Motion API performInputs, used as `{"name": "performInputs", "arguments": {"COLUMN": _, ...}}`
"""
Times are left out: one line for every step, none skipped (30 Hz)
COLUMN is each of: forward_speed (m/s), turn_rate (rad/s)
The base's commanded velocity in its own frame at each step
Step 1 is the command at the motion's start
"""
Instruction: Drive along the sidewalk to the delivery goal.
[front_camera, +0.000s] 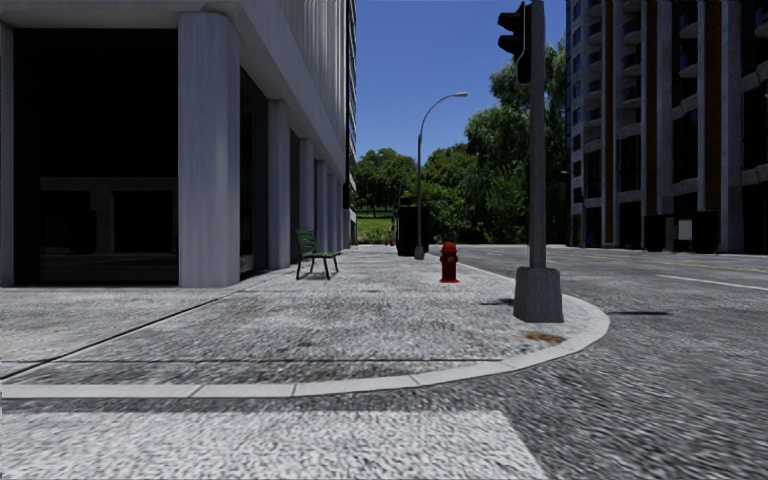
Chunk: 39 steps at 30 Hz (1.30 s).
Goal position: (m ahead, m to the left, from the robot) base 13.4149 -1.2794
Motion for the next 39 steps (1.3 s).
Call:
{"name": "performInputs", "arguments": {"forward_speed": 2.00, "turn_rate": 0.00}}
{"name": "performInputs", "arguments": {"forward_speed": 2.00, "turn_rate": 0.00}}
{"name": "performInputs", "arguments": {"forward_speed": 2.00, "turn_rate": 0.00}}
{"name": "performInputs", "arguments": {"forward_speed": 2.00, "turn_rate": 0.00}}
{"name": "performInputs", "arguments": {"forward_speed": 2.00, "turn_rate": 0.00}}
{"name": "performInputs", "arguments": {"forward_speed": 2.00, "turn_rate": 0.00}}
{"name": "performInputs", "arguments": {"forward_speed": 2.00, "turn_rate": 0.00}}
{"name": "performInputs", "arguments": {"forward_speed": 2.00, "turn_rate": 0.00}}
{"name": "performInputs", "arguments": {"forward_speed": 2.00, "turn_rate": 0.00}}
{"name": "performInputs", "arguments": {"forward_speed": 2.00, "turn_rate": 0.00}}
{"name": "performInputs", "arguments": {"forward_speed": 2.00, "turn_rate": 0.00}}
{"name": "performInputs", "arguments": {"forward_speed": 2.00, "turn_rate": 0.00}}
{"name": "performInputs", "arguments": {"forward_speed": 2.00, "turn_rate": 0.00}}
{"name": "performInputs", "arguments": {"forward_speed": 2.00, "turn_rate": 0.00}}
{"name": "performInputs", "arguments": {"forward_speed": 2.00, "turn_rate": 0.00}}
{"name": "performInputs", "arguments": {"forward_speed": 2.00, "turn_rate": 0.00}}
{"name": "performInputs", "arguments": {"forward_speed": 2.00, "turn_rate": 0.00}}
{"name": "performInputs", "arguments": {"forward_speed": 2.00, "turn_rate": 0.00}}
{"name": "performInputs", "arguments": {"forward_speed": 1.93, "turn_rate": 0.00}}
{"name": "performInputs", "arguments": {"forward_speed": 1.80, "turn_rate": 0.00}}
{"name": "performInputs", "arguments": {"forward_speed": 1.69, "turn_rate": 0.00}}
{"name": "performInputs", "arguments": {"forward_speed": 1.69, "turn_rate": 0.00}}
{"name": "performInputs", "arguments": {"forward_speed": 1.59, "turn_rate": 0.00}}
{"name": "performInputs", "arguments": {"forward_speed": 1.55, "turn_rate": 0.00}}
{"name": "performInputs", "arguments": {"forward_speed": 1.52, "turn_rate": 0.00}}
{"name": "performInputs", "arguments": {"forward_speed": 1.52, "turn_rate": 0.00}}
{"name": "performInputs", "arguments": {"forward_speed": 1.51, "turn_rate": 0.00}}
{"name": "performInputs", "arguments": {"forward_speed": 1.51, "turn_rate": 0.00}}
{"name": "performInputs", "arguments": {"forward_speed": 1.51, "turn_rate": 0.00}}
{"name": "performInputs", "arguments": {"forward_speed": 1.50, "turn_rate": 0.00}}
{"name": "performInputs", "arguments": {"forward_speed": 1.50, "turn_rate": 0.00}}
{"name": "performInputs", "arguments": {"forward_speed": 1.50, "turn_rate": 0.00}}
{"name": "performInputs", "arguments": {"forward_speed": 1.50, "turn_rate": 0.00}}
{"name": "performInputs", "arguments": {"forward_speed": 1.50, "turn_rate": 0.00}}
{"name": "performInputs", "arguments": {"forward_speed": 1.50, "turn_rate": 0.00}}
{"name": "performInputs", "arguments": {"forward_speed": 1.50, "turn_rate": 0.00}}
{"name": "performInputs", "arguments": {"forward_speed": 1.50, "turn_rate": 0.00}}
{"name": "performInputs", "arguments": {"forward_speed": 1.50, "turn_rate": 0.00}}
{"name": "performInputs", "arguments": {"forward_speed": 1.50, "turn_rate": 0.00}}
